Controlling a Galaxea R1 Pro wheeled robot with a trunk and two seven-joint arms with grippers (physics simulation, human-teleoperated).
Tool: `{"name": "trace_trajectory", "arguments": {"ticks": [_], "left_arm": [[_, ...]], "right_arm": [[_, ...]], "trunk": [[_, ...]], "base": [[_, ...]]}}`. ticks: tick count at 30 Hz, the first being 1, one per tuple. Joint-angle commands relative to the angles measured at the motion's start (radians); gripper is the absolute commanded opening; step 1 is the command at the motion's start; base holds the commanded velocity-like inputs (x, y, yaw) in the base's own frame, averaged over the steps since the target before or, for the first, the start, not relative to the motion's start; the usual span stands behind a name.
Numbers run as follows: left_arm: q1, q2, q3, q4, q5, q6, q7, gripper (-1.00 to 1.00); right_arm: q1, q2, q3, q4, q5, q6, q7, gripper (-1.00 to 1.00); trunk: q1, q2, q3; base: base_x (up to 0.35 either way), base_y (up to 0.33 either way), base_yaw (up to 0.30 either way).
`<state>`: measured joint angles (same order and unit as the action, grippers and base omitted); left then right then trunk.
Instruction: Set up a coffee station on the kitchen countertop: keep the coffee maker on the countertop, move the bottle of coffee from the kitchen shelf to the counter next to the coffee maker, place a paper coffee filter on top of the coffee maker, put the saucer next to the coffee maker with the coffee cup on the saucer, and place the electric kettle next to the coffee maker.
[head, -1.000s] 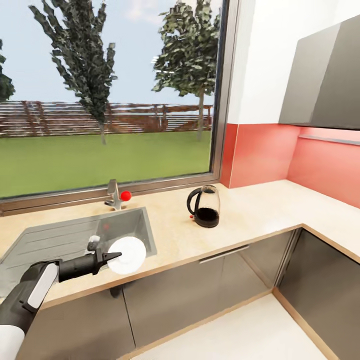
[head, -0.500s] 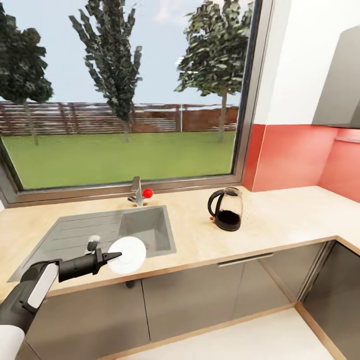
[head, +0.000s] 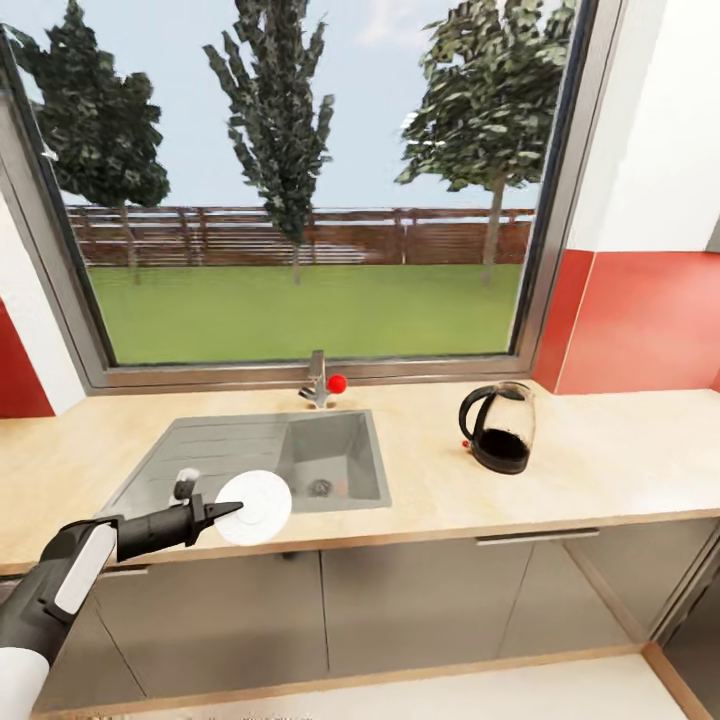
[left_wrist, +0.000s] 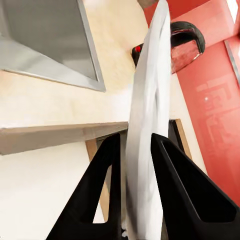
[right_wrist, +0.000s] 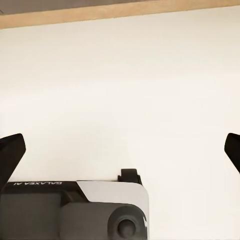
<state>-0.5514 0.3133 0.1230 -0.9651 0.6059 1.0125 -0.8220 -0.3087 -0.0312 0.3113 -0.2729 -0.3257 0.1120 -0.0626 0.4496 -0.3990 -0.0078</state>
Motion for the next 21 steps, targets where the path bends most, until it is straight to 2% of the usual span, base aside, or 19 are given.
{"name": "trace_trajectory", "arguments": {"ticks": [1,21], "left_arm": [[-0.001,0.000,0.001,0.000,-0.006,0.001,-0.003,-1.00],[-0.001,0.002,0.001,0.000,-0.006,0.001,-0.003,-1.00]], "right_arm": [[0.000,-0.001,0.009,-0.003,-0.009,0.006,-0.006,1.00],[0.000,-0.001,0.009,-0.003,-0.009,0.006,-0.006,1.00]], "trunk": [[0.000,-0.001,-0.001],[0.000,-0.001,-0.001]], "base": [[0.000,0.000,0.279],[0.000,0.000,0.279]]}}
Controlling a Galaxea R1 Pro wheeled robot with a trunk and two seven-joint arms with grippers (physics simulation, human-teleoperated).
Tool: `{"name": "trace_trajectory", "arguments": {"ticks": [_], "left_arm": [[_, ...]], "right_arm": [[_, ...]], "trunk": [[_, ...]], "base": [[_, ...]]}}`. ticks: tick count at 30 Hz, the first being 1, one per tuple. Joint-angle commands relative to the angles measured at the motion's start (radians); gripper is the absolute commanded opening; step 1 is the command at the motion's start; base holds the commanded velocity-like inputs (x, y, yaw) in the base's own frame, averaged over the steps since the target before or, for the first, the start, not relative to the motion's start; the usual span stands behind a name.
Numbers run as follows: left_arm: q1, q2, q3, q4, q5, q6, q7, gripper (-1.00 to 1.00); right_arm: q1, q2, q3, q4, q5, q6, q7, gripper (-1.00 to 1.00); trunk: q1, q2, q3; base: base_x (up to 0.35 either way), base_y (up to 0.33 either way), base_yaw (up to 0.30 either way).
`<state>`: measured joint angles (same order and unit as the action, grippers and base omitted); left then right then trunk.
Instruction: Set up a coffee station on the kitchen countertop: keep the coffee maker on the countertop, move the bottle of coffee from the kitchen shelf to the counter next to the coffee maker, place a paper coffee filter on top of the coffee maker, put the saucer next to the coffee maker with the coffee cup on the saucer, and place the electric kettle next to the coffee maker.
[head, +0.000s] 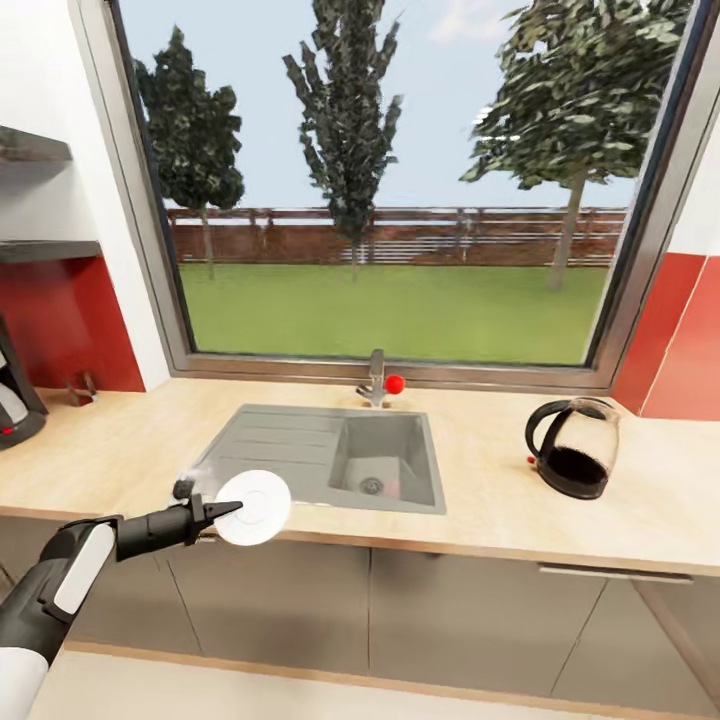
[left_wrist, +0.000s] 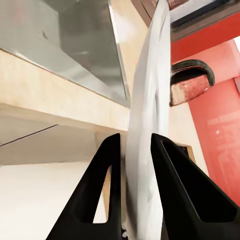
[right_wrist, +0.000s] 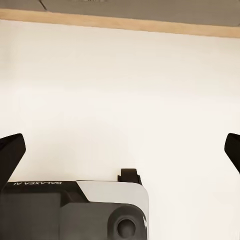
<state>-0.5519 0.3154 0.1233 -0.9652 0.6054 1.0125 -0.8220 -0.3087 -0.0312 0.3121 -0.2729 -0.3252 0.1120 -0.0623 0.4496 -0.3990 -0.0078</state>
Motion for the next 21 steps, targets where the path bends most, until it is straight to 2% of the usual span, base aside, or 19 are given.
{"name": "trace_trajectory", "arguments": {"ticks": [1,11,16,18,21], "left_arm": [[-0.001,0.000,0.001,0.000,-0.006,0.001,-0.003,-1.00],[-0.003,0.004,0.001,0.000,-0.006,0.001,-0.003,-1.00],[-0.003,0.005,0.002,0.000,-0.006,0.001,-0.003,-1.00],[-0.003,0.005,0.002,0.000,-0.006,0.001,-0.003,-1.00],[-0.005,0.005,0.002,0.000,-0.006,0.001,-0.003,-1.00]], "right_arm": [[0.000,-0.001,0.009,-0.003,-0.009,0.006,-0.007,1.00],[0.000,-0.001,0.009,-0.003,-0.009,0.007,-0.004,1.00],[0.000,-0.002,0.009,-0.003,0.016,0.007,-0.002,1.00],[0.000,-0.005,0.010,-0.003,0.055,0.008,-0.002,1.00],[0.000,-0.008,0.011,-0.002,0.143,0.006,-0.002,1.00]], "trunk": [[0.000,-0.001,-0.001],[0.000,-0.001,-0.001],[0.000,-0.001,-0.001],[0.000,-0.001,-0.001],[0.000,-0.001,-0.001]], "base": [[0.000,0.000,0.279],[0.000,0.000,0.277],[0.000,0.000,0.092],[0.000,0.000,0.020],[0.000,0.000,0.006]]}}
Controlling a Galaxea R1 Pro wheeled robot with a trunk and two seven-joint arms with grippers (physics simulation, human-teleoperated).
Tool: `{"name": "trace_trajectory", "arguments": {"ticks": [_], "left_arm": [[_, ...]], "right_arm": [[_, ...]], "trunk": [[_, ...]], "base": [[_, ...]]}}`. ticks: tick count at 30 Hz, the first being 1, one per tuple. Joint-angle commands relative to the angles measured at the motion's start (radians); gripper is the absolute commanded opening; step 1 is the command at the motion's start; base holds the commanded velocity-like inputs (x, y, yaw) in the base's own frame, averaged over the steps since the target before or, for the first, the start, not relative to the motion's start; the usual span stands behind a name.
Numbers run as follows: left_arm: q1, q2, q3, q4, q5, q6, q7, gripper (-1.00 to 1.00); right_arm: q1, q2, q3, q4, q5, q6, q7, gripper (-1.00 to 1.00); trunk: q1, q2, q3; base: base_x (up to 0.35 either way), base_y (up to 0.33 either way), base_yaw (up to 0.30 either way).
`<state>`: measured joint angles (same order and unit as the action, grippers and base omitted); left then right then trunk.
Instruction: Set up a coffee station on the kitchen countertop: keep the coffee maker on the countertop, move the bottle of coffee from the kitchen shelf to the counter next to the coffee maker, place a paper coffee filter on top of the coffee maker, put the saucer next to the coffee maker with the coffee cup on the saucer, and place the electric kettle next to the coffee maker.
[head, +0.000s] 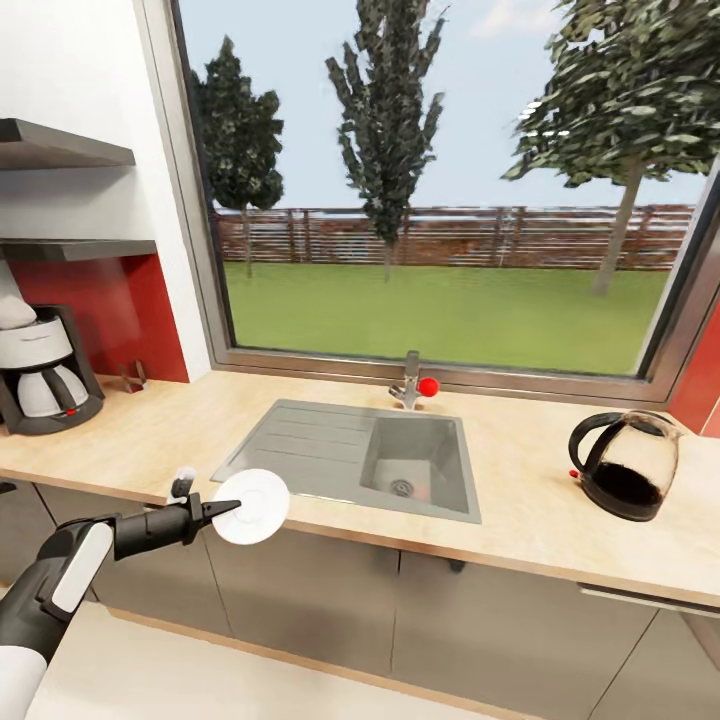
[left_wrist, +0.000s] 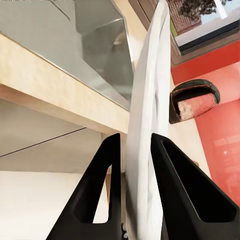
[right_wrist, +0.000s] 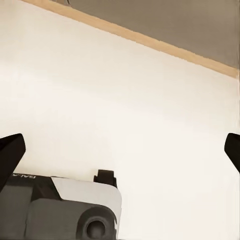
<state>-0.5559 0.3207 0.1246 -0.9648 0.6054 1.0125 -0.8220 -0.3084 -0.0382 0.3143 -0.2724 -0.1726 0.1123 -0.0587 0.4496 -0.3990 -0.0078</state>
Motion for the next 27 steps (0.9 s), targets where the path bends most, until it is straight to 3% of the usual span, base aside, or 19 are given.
{"name": "trace_trajectory", "arguments": {"ticks": [1,4,12,27], "left_arm": [[-0.001,0.000,0.001,0.000,-0.006,0.001,-0.003,-1.00],[-0.001,-0.001,0.001,0.000,-0.006,0.001,-0.003,-1.00],[-0.001,0.000,0.001,0.000,-0.006,0.001,-0.003,-1.00],[-0.001,0.000,0.001,0.000,-0.007,0.001,-0.003,-1.00]], "right_arm": [[0.000,-0.001,0.008,-0.003,0.000,0.006,-0.006,1.00],[0.000,-0.002,0.008,0.001,0.025,0.005,-0.005,1.00],[0.000,-0.002,0.003,0.009,0.033,0.007,-0.008,1.00],[0.000,0.000,0.003,0.008,0.033,0.009,-0.011,1.00]], "trunk": [[0.000,-0.001,-0.001],[0.000,-0.001,-0.001],[0.000,-0.001,-0.001],[0.000,-0.001,-0.009]], "base": [[0.000,0.000,0.003],[0.000,0.000,0.001],[0.000,0.000,0.021],[0.000,0.000,0.243]]}}
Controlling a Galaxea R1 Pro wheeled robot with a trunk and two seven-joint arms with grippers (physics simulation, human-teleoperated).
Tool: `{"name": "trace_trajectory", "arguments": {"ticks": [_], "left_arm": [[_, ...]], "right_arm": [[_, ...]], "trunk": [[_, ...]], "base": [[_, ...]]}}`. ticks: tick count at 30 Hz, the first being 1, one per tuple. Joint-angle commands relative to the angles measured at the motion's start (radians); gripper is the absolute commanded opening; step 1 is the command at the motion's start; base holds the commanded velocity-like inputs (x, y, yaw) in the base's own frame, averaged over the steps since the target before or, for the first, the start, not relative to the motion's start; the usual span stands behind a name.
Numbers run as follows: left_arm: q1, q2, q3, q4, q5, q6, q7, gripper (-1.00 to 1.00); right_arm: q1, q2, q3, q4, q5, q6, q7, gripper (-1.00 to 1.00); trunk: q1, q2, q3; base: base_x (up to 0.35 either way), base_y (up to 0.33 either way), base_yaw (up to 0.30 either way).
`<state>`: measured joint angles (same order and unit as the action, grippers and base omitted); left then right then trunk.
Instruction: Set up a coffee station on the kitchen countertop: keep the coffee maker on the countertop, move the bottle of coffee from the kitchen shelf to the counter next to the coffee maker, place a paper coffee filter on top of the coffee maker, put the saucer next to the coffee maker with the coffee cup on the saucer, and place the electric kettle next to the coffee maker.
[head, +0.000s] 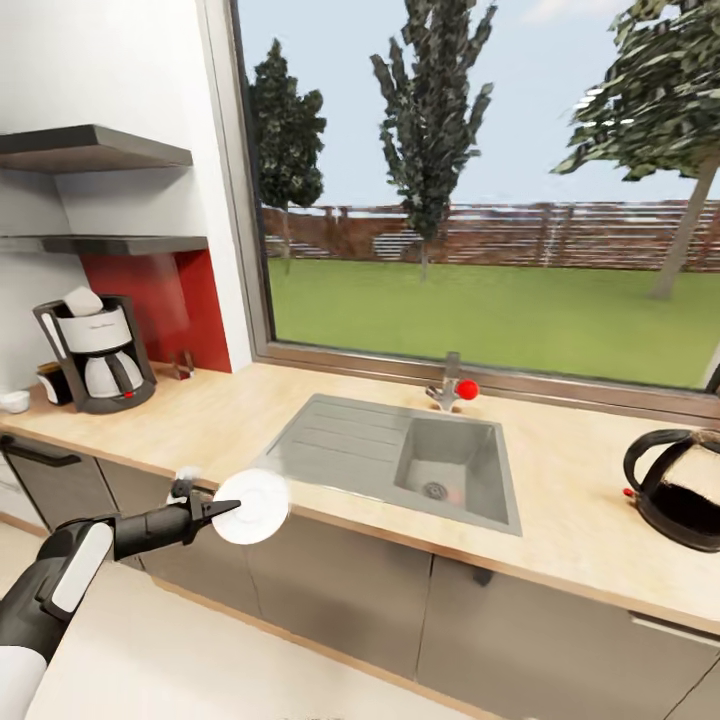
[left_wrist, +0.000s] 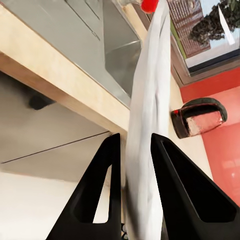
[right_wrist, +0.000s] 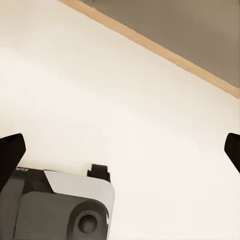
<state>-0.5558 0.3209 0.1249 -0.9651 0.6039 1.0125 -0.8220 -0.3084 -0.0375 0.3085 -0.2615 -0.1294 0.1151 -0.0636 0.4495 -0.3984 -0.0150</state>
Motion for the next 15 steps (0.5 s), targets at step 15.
{"name": "trace_trajectory", "arguments": {"ticks": [15], "left_arm": [[-0.001,0.000,0.001,0.000,-0.007,0.001,-0.003,-1.00]], "right_arm": [[0.000,0.001,0.011,-0.004,-0.009,0.008,-0.004,1.00]], "trunk": [[0.001,-0.002,-0.012]], "base": [[0.000,0.000,0.266]]}}
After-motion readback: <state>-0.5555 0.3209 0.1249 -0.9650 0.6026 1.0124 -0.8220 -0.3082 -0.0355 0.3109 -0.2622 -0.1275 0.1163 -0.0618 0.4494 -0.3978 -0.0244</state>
